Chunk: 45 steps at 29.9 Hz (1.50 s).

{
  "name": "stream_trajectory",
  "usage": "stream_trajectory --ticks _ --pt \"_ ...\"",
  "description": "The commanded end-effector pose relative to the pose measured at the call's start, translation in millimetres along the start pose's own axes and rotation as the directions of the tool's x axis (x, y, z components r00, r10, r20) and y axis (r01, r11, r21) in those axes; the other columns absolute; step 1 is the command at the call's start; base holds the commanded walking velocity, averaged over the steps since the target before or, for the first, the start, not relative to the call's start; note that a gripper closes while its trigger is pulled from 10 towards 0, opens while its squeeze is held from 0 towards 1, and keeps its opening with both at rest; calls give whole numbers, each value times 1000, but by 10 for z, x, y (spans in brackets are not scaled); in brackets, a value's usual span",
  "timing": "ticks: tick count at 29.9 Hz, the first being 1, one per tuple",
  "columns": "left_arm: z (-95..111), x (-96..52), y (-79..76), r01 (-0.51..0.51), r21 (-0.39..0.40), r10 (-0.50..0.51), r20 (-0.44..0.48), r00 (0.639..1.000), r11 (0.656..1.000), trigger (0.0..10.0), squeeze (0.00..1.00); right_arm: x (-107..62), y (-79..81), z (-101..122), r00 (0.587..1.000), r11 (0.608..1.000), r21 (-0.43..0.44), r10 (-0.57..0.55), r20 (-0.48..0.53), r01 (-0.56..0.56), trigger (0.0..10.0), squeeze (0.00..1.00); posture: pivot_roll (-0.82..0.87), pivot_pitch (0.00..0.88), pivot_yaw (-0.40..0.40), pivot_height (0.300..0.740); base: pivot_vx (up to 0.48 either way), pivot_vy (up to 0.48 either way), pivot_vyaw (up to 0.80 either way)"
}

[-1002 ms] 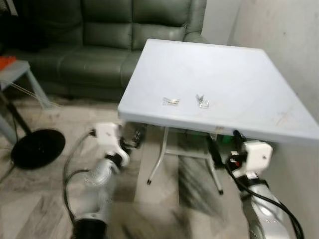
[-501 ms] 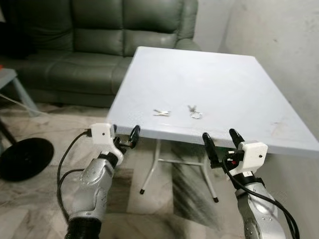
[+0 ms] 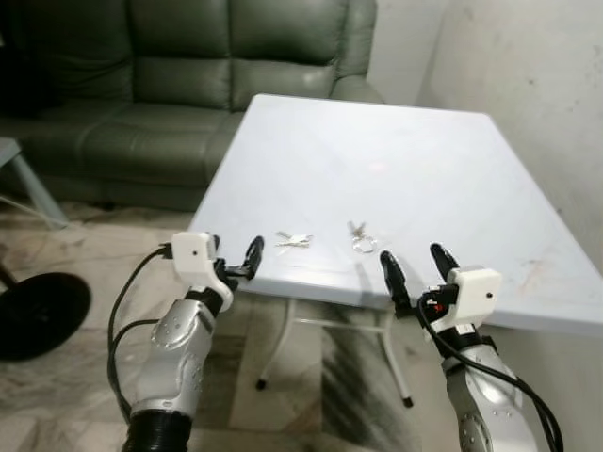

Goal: Hang keys on a hook

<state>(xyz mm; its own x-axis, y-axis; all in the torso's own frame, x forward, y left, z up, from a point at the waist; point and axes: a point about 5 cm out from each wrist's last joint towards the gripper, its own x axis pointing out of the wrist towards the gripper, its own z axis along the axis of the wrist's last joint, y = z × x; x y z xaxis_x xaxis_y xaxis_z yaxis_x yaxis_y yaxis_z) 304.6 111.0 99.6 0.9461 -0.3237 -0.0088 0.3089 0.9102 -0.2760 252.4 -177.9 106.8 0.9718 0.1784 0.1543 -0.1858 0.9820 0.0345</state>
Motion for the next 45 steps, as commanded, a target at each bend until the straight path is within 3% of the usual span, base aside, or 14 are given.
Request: stream_trajectory --ticks 1,14,31,45 --pt "71 -13 103 -34 22 34 18 999 999 10000 0 42 52 39 1000 1000 14 9 23 -9 10000 0 -32 0 -48 740 345 0 0" --pt "58 -12 87 -35 14 34 15 999 999 10000 0 29 50 37 1000 1000 7 13 18 -13 10000 0 -37 0 -50 740 342 0 0" --pt "24 -20 69 -37 6 37 10 999 999 10000 0 23 57 24 1000 1000 2 27 9 -27 10000 0 -35 0 -55 740 0 0 0" --pt "21 -30 69 -32 9 32 5 999 999 10000 0 6 76 18 999 999 5 33 5 -33 10000 0 -36 0 -53 740 0 390 0"
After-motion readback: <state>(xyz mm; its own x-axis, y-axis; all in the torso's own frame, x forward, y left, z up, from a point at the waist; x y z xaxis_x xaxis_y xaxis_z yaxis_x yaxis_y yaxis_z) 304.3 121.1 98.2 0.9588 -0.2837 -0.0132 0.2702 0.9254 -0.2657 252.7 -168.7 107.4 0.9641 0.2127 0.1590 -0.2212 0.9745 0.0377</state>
